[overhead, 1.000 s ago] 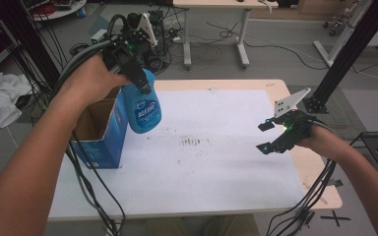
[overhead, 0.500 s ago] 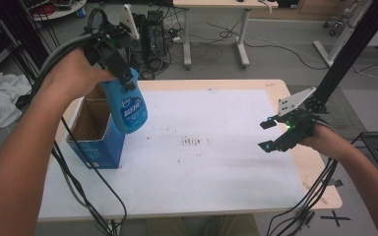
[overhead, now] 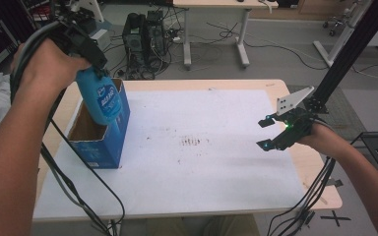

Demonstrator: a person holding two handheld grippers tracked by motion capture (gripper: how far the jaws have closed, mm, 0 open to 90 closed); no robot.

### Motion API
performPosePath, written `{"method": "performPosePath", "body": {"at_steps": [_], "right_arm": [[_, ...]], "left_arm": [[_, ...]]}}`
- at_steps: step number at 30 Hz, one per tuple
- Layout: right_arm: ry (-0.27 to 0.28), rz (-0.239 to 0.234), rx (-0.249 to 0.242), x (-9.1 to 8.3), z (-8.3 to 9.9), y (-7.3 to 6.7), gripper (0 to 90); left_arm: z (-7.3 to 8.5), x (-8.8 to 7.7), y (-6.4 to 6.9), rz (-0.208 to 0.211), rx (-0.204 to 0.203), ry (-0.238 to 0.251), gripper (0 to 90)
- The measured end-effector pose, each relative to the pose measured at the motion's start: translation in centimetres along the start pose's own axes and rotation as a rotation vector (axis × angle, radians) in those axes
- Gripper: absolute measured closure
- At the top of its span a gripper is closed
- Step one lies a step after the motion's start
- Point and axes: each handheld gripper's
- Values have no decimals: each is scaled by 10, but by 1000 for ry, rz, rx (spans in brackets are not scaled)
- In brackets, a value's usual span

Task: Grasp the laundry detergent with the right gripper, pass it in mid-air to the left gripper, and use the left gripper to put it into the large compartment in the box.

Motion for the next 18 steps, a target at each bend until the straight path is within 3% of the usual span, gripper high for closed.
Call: {"method": "performPosePath", "body": {"at_steps": [6,12,18], "right_arm": [[-4,5,14,-2,0,0,213],[9,13,13,-2,1,1,213],[11,18,20,-5,3,1,213]], "left_arm": [[3,2,-15,-50,-67,-6,387],[5,8,-22,-100,-94,-9,387],[6,16,-27,-96,-53,0,387]]}}
Point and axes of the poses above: each handheld gripper's, and its own axes: x roughly forward along the jaws, z roughly out of its underside, y roughly to its right, and after that the axes turned 3 degrees about x, right-handed
